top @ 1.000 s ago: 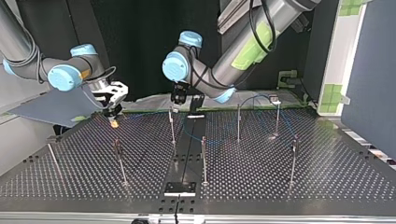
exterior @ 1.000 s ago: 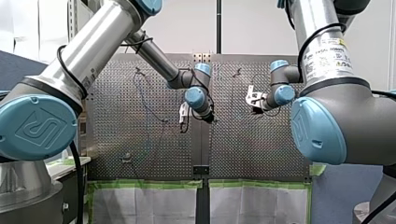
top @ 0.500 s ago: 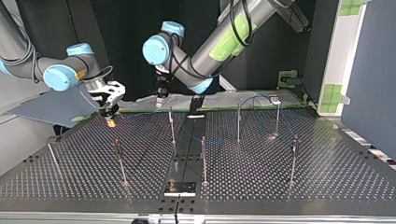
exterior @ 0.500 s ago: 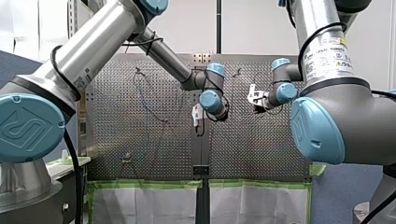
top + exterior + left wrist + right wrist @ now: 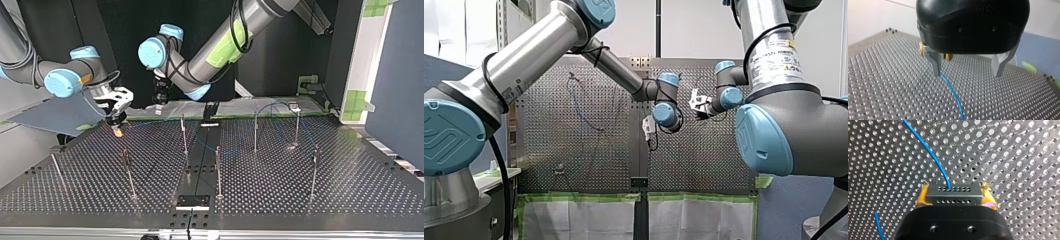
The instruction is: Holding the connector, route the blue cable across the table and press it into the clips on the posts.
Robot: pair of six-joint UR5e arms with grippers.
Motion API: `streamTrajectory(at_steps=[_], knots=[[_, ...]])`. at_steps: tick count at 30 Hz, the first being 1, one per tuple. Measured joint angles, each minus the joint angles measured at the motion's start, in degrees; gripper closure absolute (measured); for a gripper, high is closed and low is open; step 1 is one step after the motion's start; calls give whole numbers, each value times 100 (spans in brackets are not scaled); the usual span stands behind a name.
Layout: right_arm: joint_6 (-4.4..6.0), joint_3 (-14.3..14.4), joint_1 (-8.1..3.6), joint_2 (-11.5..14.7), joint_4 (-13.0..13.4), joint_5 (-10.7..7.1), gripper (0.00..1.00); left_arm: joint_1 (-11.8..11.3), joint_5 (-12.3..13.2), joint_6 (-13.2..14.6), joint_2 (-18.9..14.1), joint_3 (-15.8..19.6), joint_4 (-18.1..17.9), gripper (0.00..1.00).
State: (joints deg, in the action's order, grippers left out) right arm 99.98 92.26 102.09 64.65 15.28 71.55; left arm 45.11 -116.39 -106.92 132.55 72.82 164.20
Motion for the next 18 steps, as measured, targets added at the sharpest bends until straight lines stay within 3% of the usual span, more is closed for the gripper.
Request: streamTrajectory(at_steps=[10,18], knots=[[19,3,12,0,7,5,100,-90,-251,-5,429,-454,231,0],[14,2,26,1,18,9,100,-181,-417,0,748,-835,-38,0]])
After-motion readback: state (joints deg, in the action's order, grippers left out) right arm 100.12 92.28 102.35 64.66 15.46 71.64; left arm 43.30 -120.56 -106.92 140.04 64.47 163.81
